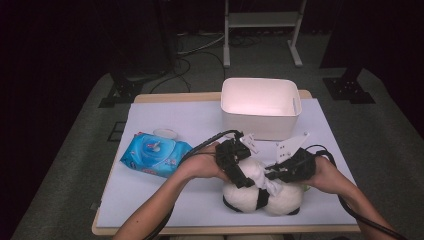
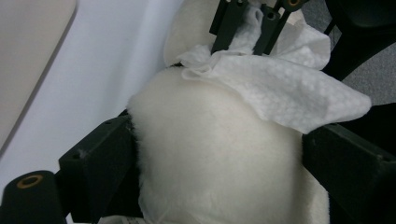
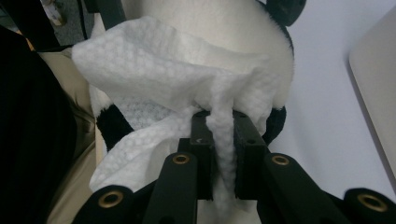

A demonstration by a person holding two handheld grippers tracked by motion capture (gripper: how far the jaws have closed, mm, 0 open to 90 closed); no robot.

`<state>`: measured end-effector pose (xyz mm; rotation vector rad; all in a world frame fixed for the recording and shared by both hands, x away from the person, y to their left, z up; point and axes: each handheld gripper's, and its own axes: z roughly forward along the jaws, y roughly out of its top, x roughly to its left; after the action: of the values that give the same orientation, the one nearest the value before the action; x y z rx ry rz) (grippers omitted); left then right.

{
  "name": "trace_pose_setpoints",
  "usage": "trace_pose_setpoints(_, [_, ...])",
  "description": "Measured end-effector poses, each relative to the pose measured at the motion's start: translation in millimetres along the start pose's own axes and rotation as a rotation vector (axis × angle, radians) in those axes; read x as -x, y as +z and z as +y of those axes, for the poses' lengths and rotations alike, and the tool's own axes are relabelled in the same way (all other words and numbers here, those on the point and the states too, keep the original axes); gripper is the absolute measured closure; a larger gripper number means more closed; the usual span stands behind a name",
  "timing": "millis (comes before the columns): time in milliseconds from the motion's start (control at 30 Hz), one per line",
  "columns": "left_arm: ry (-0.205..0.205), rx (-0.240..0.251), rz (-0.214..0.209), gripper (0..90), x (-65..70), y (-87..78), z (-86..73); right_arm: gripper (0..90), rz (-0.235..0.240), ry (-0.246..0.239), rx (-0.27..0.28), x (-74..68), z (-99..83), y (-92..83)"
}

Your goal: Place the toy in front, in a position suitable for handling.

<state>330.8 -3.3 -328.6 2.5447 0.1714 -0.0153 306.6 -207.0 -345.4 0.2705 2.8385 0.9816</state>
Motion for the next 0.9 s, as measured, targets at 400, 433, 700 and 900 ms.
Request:
trace_pose_setpoints(400, [-0.011, -0.034, -0.034, 1.4, -5.4, 9.3, -1.7, 80.8, -0.004, -0.055, -0.012, -10.8, 4.6, 5.2])
trace_pose_setpoints(433, [-0.006, -0.035, -0.041, 0.5, -6.1, 10.6, -2.3, 80.9, -0.005, -0.058, -0.011, -11.3, 4.7, 5.3])
trace_pose_setpoints(700, [0.022, -0.049, -0.08, 0.7, -4.1, 22.8, -7.1, 80.7, 0.02, -0.051, 0.002, -11.3, 3.0, 6.1])
trace_pose_setpoints(900, [0.02, -0.035, -0.069, 22.0, -6.4, 17.2, -5.9, 80.2, 0.017, -0.02, 0.035, -4.3, -3.2, 0.5])
